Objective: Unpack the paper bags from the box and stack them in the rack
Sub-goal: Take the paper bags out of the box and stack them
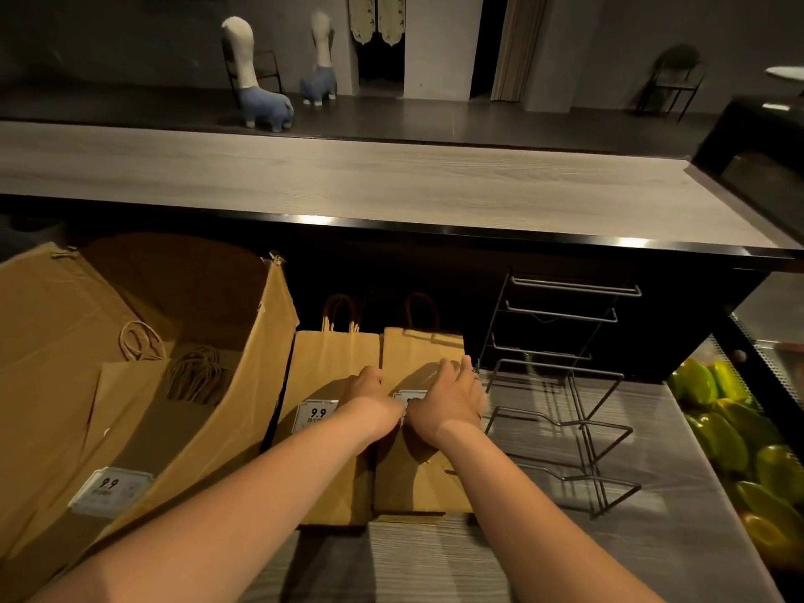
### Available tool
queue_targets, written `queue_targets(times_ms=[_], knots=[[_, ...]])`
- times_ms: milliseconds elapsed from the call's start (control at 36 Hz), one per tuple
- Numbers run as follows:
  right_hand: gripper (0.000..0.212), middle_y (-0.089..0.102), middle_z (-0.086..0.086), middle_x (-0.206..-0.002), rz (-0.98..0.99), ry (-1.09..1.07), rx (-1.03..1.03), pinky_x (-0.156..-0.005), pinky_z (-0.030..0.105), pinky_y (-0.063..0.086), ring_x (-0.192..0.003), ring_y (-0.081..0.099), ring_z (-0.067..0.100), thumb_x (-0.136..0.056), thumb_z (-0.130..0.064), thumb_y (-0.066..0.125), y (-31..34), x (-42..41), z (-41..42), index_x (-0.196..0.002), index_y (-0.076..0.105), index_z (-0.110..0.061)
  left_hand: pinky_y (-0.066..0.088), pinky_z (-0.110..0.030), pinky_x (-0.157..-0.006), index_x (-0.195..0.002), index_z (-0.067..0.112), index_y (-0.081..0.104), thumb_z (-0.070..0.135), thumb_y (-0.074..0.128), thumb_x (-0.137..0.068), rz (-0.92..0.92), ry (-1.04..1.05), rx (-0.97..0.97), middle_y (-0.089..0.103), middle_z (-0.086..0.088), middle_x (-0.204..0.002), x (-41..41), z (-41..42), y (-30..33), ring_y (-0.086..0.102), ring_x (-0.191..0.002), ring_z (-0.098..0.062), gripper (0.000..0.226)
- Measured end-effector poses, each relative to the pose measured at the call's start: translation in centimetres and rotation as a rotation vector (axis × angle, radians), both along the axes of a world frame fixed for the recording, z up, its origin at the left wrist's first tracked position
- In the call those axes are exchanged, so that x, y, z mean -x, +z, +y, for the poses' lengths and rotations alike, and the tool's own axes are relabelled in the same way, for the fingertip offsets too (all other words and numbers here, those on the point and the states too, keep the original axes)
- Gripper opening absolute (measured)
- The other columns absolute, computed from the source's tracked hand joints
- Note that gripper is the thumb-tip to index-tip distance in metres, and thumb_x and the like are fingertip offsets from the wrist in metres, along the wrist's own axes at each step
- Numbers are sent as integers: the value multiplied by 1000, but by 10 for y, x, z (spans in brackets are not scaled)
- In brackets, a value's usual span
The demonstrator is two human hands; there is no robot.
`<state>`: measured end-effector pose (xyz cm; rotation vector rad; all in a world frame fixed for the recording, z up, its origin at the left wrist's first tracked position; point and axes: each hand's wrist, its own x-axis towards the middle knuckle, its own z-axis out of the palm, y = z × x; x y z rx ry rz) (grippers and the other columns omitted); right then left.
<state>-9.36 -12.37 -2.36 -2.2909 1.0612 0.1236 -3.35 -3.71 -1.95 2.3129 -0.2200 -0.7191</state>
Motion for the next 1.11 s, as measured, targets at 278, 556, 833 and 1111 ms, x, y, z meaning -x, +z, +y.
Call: queue_targets(times_ms=[278,556,833,1111], knots=[[55,34,-2,-149,-531,88,-227,-110,33,36,-137,34,19,-94,-22,56,43,-21,21,-145,35,-24,51,-32,-87,-122,28,51,22,48,-100,-190,95,396,60,2,-117,-16,23,43,58,-103,-15,23],[39,59,-11,-108,-780,236,-359,-66,14,48,-90,59,1,-98,-21,54,113,-61,76,-135,46,-29,55,-34,-78,-109,25,54,32,40,-102,-412,202,537,60,6,-99,-47,71,121,60,-92,-11,17],[40,58,-13,-99,-738,373,-445,-72,20,51,-90,60,6,-95,-20,56,141,-107,149,-134,46,-26,44,-23,-72,-116,18,55,33,37,-103,-480,326,421,58,2,-102,-89,164,132,54,-91,-9,26],[55,53,3,-122,-404,520,-415,-71,23,51,-90,57,13,-93,-11,56,127,-170,222,-143,34,-14,53,-50,-88,-102,23,58,41,36,-101,-342,521,365,63,-3,-96,-135,250,97,61,-90,-23,29]])
